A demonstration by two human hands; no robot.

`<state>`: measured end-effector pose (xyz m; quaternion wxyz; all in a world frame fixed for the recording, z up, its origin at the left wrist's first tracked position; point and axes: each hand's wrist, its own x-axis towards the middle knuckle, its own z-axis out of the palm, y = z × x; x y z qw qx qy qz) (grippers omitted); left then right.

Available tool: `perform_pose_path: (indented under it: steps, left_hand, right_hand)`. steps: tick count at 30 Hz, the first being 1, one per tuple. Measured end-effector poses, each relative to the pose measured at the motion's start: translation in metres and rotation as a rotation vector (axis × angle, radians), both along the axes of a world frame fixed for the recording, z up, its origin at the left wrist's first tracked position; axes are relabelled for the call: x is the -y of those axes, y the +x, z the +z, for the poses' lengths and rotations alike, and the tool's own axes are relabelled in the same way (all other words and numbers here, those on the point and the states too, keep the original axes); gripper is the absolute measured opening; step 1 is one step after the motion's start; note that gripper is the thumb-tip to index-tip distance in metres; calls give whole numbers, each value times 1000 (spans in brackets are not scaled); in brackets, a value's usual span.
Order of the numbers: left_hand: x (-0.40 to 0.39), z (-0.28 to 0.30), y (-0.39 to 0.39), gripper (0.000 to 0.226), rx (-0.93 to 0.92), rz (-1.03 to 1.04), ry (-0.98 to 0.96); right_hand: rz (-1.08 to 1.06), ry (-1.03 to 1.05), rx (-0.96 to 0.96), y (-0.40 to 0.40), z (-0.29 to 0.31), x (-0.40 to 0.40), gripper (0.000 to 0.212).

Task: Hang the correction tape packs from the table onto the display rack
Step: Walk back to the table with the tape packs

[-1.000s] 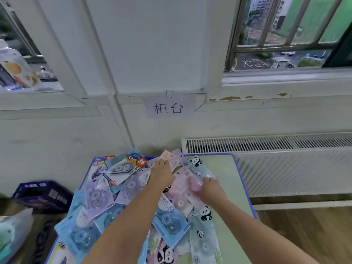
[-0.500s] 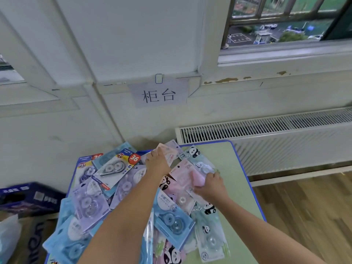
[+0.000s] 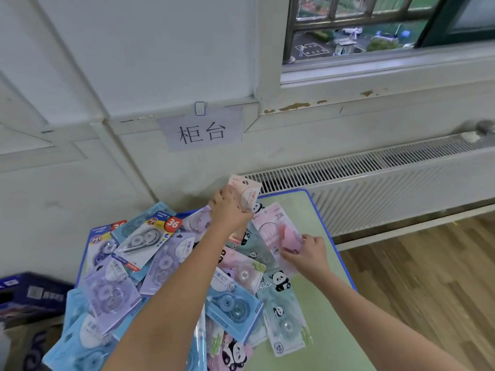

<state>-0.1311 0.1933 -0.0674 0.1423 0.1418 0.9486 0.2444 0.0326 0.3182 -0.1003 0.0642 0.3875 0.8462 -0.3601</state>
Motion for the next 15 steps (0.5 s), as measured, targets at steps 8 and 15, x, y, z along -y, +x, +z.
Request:
perform_pose_path:
  steps: [8, 15]
  left_hand:
    - [-28, 0, 30, 99, 284, 156, 452]
    - [-67, -1, 87, 97, 617, 122, 577]
  right_hand:
    - [-489, -343, -255, 20, -6, -15, 68]
    - [-710, -654, -452, 72, -3, -49, 68]
